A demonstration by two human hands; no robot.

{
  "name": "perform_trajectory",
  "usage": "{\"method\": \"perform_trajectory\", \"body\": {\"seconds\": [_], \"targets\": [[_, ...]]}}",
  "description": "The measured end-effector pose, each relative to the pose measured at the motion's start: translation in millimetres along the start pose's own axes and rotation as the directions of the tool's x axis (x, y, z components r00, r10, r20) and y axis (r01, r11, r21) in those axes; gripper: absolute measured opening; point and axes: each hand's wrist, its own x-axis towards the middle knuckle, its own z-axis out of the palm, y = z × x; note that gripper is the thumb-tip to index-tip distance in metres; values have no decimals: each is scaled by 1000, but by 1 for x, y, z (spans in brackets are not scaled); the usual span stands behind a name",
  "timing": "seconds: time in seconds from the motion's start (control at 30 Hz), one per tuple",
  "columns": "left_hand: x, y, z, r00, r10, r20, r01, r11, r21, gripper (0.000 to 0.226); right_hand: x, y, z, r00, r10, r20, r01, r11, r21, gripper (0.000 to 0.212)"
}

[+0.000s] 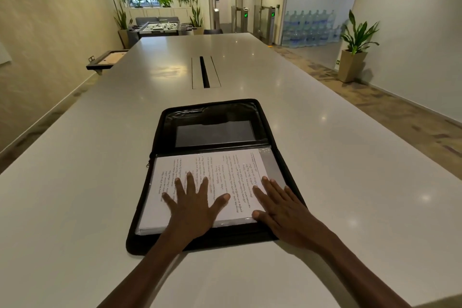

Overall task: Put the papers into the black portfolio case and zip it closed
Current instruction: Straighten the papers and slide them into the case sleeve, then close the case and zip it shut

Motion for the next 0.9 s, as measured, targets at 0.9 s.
{"method": "perform_trajectory", "body": {"seconds": [0.9], "targets": [[161,-98,-97,903,-423,-68,211,578,-788,34,162,58,-89,790,611,-42,-250,384,889,46]]}}
